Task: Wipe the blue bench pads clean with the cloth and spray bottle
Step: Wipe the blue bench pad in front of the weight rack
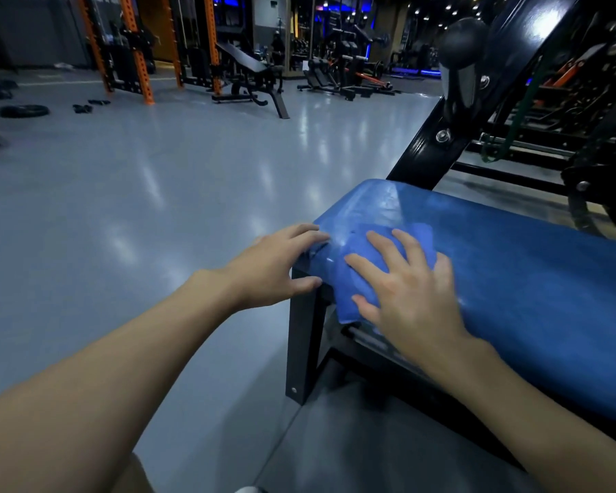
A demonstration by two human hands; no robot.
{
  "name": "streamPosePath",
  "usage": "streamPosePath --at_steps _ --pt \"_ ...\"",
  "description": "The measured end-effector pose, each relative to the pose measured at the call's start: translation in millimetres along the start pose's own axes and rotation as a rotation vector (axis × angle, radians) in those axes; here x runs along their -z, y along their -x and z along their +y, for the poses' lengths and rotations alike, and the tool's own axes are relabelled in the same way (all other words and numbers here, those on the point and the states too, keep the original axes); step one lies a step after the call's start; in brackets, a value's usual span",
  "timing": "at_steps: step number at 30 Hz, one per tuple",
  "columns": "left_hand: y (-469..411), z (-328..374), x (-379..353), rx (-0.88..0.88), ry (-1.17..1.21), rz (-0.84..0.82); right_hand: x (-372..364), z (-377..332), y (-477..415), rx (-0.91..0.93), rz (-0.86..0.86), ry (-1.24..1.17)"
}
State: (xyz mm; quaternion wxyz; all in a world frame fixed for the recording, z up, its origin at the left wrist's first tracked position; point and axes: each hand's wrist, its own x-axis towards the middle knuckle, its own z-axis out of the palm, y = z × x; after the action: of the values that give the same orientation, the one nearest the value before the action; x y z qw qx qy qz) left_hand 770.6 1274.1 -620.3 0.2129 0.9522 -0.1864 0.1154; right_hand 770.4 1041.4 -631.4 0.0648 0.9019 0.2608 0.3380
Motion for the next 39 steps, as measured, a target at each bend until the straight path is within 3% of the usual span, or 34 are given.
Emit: streamPosePath --at_steps 3,8,13,20,25,33,39 --pt "-5.8 9.5 -6.0 -0.08 -0.077 -0.02 10.0 22.0 27.8 -0.009 0.039 0.04" --pt "-15.0 13.3 -9.2 -0.048 -0.119 -0.01 6.9 5.2 1.9 -0.138 -0.075 -0.012" --pt "-20.2 22.5 -11.8 -0.086 -0.161 -0.027 8.6 22.7 16.4 -0.118 -0.063 -0.069" --pt "-27.4 53.0 -27.3 -0.195 -0.292 -0.044 25.6 52.6 59.6 -0.171 -0.049 0.052" --pt "-32.6 56.7 -25.4 -0.174 -0.293 -0.049 23.8 41.8 42.4 -0.173 -0.069 -0.022" --pt "-41.8 101.4 -46.7 -0.313 -0.29 -0.095 48.9 97.3 115.9 -0.187 -0.053 0.118" --pt "-49.8 108.9 -45.1 -0.274 -0.283 -0.101 38.5 72.2 84.1 -0.231 -0.123 0.122"
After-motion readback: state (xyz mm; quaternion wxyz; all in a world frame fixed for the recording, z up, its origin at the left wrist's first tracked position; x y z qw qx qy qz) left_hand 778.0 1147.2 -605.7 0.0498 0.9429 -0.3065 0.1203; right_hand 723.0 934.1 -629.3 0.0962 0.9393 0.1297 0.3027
